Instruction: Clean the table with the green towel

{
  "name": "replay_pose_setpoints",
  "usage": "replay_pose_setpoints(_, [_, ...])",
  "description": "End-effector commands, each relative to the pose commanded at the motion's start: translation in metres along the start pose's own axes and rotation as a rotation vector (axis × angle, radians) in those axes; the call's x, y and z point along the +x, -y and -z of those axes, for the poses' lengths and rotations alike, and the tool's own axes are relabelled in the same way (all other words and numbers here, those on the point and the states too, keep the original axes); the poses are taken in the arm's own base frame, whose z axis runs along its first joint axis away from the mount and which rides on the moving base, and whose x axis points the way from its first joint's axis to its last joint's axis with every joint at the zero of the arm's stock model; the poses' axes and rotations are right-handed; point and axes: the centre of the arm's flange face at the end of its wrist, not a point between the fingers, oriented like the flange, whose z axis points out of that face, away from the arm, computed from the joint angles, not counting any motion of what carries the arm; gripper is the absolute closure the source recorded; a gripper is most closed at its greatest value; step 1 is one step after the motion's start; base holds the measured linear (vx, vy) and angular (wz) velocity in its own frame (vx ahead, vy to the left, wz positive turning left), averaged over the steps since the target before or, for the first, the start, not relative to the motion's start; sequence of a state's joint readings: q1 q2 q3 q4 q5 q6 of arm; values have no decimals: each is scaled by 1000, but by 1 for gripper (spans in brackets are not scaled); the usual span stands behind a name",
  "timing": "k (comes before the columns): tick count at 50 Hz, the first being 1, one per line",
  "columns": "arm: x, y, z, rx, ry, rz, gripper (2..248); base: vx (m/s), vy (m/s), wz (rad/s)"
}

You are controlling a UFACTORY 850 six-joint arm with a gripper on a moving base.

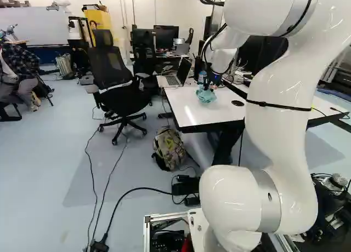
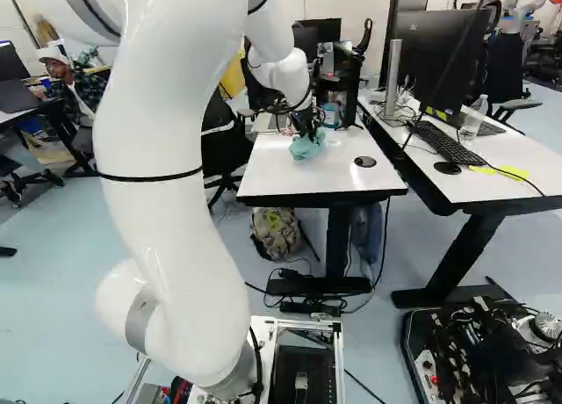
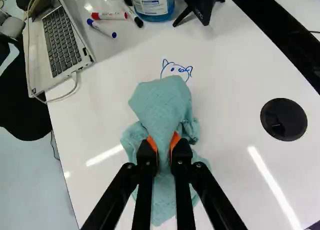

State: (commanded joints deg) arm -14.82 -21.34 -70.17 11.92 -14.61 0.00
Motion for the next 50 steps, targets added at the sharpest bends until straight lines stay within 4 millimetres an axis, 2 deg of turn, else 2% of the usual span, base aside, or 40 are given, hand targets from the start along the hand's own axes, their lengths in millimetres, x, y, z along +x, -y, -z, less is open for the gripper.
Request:
replay_pose_setpoints(33, [53,-9,-40,-5,-48,-18,204,0,0,0])
replay_pose_setpoints(38, [57,-9,-43,-6,-51,-19,204,0,0,0])
replay_pose_setpoints(50, [65,-13,-67,-10,-47,-24,204,0,0,0])
